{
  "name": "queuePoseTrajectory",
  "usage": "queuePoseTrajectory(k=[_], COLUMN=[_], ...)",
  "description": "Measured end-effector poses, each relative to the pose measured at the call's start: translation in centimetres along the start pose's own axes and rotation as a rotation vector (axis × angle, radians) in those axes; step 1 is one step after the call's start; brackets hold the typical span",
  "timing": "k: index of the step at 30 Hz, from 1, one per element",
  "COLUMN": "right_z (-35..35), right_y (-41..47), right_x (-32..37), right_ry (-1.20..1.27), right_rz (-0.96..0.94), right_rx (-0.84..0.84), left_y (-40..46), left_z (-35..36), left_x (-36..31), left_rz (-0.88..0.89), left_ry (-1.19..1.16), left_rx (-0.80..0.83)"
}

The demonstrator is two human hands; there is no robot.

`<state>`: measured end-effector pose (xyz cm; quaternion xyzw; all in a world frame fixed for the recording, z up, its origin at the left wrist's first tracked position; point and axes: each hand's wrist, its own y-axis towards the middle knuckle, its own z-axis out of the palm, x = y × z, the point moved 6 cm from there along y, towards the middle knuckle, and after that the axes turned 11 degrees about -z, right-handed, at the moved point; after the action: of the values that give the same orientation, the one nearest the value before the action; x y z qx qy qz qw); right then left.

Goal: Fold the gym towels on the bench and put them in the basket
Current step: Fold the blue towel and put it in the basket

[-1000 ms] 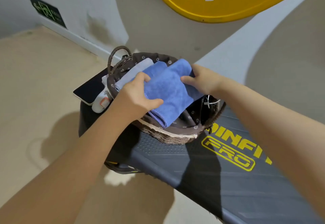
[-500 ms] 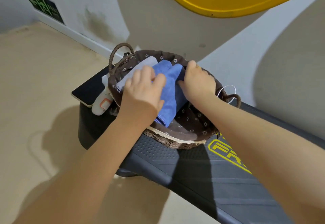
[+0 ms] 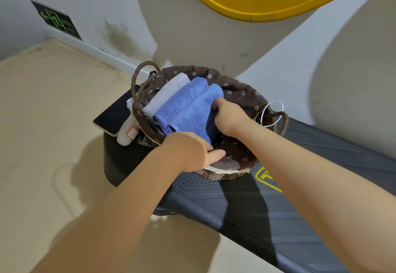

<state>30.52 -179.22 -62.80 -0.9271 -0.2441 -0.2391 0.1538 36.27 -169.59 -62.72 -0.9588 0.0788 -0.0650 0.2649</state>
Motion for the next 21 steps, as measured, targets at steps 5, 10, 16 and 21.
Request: queuePoseTrajectory(k=[5,10,16,21], right_z=[-0.7,-5.2,-11.5,-11.4], right_y=[-1.2,-4.0,-10.2,-13.9], right_x=[1.6,3.8,0.0,-7.7], right_ry=[-0.109,-0.157,-0.333,-0.381], right_rz=[0.040,-0.134,-0.288,-0.165], right_rx=[0.196,0.144,-0.316,-0.255], left_y=[1.1,-0.9,-3.1,-2.8], left_z=[-0.6,-3.8,-7.9,-10.8], left_x=[0.1,-1.3,-7.6,-10.2], left_rz=[-0.199,-0.228,-0.097,-0.025], left_ry=[-0.170,-0.216,-0.236,-0.088], left_rx=[0.196,-0.113,-0.556,-0.907])
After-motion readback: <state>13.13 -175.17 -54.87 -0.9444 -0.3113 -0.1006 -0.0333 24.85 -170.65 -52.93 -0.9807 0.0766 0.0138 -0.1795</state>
